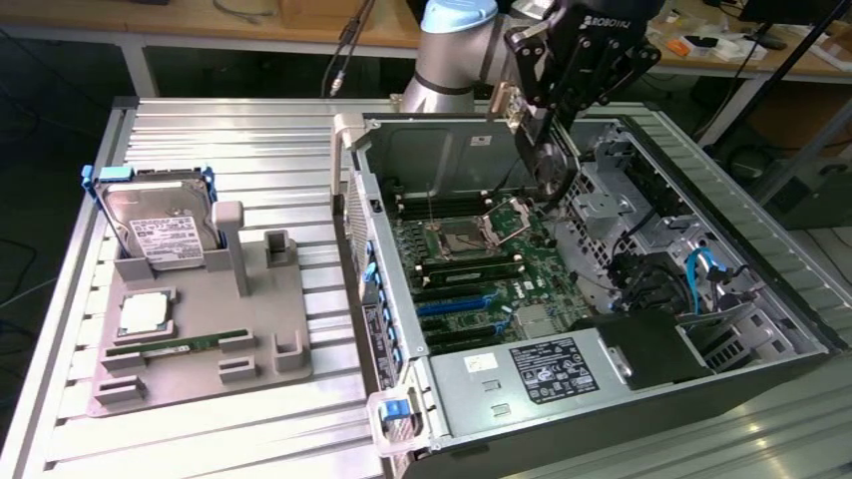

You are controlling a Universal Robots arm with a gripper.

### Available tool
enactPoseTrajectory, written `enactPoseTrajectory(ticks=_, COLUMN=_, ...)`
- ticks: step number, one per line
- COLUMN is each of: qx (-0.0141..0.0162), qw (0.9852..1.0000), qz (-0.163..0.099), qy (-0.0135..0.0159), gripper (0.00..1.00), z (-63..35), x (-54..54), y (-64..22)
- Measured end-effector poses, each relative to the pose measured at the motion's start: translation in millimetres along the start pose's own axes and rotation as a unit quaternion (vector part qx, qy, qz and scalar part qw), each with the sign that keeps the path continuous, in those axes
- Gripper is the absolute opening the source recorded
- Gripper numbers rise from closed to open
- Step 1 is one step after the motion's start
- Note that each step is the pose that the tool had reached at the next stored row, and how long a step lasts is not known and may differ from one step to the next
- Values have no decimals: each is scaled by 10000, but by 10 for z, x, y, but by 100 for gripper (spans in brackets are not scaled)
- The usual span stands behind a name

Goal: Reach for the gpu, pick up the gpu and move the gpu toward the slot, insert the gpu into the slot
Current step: 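Pick up the gpu and move the gpu toward the slot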

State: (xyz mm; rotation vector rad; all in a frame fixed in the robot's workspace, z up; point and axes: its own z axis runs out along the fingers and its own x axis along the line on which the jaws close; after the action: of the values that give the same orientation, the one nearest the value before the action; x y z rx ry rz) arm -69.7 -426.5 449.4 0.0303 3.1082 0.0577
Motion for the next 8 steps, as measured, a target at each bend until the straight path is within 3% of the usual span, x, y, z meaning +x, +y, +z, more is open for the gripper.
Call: enactPoseTrajectory(ticks=8, qx=0, qw=10000, qz=33, qy=-1, gripper=27, z=8, x=-233, y=4)
